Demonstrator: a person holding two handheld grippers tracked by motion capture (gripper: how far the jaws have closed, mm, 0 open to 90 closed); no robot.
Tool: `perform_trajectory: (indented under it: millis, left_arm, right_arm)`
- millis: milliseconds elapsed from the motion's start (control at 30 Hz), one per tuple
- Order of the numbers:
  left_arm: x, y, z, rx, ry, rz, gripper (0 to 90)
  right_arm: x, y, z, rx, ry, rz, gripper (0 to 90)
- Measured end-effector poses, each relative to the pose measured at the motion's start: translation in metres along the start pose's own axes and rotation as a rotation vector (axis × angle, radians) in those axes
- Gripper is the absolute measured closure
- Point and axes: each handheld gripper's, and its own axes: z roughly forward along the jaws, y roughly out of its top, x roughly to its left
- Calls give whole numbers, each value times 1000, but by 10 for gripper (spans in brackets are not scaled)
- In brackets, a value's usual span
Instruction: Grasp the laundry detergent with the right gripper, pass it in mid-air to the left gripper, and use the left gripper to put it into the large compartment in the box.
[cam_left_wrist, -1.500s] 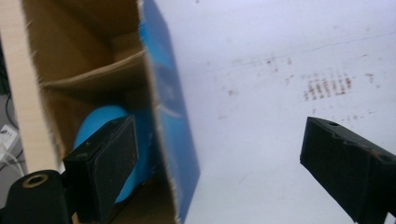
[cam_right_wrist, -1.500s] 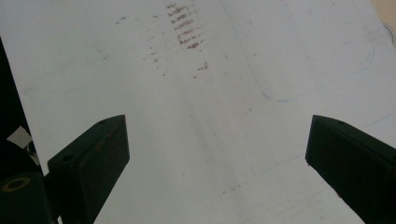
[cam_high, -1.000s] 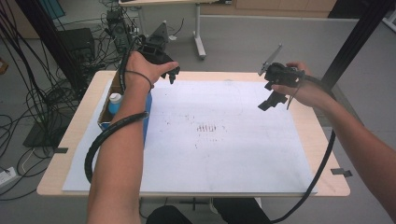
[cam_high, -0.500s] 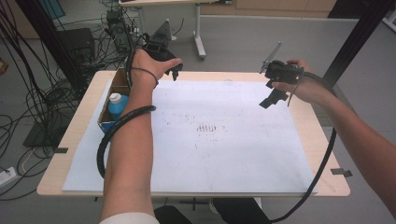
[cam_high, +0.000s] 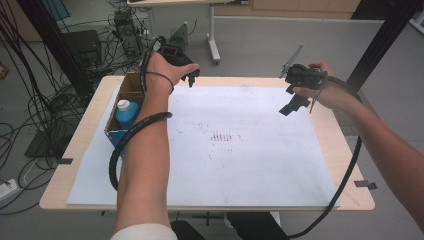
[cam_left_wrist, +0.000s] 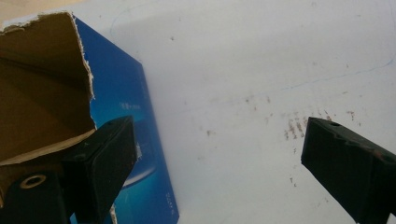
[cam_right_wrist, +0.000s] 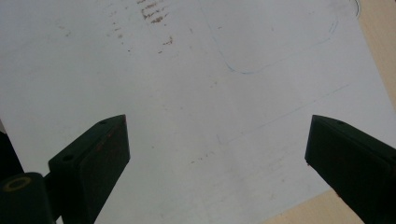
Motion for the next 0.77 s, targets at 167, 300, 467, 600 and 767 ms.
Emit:
perform_trajectory:
  millis: [167, 300, 467, 600, 767]
  left_arm:
    - [-1, 0, 0, 6, 0, 2, 110]
    - [-1, 1, 0, 5, -1, 3, 110]
    - [-1, 1, 0, 5, -1, 4, 110]
    - [-1, 1, 0, 5, -1, 5, 111]
    - [-1, 1, 0, 6, -2, 8, 111]
  right_arm:
    - [0, -1, -1, -2, -2, 2, 65]
    - [0, -2, -1, -2, -1, 4, 64]
    - [0, -2, -1, -1, -1, 3, 64]
    - [-1, -2, -1, 3, -1, 2, 65]
    - [0, -3, -1, 3, -3, 2, 65]
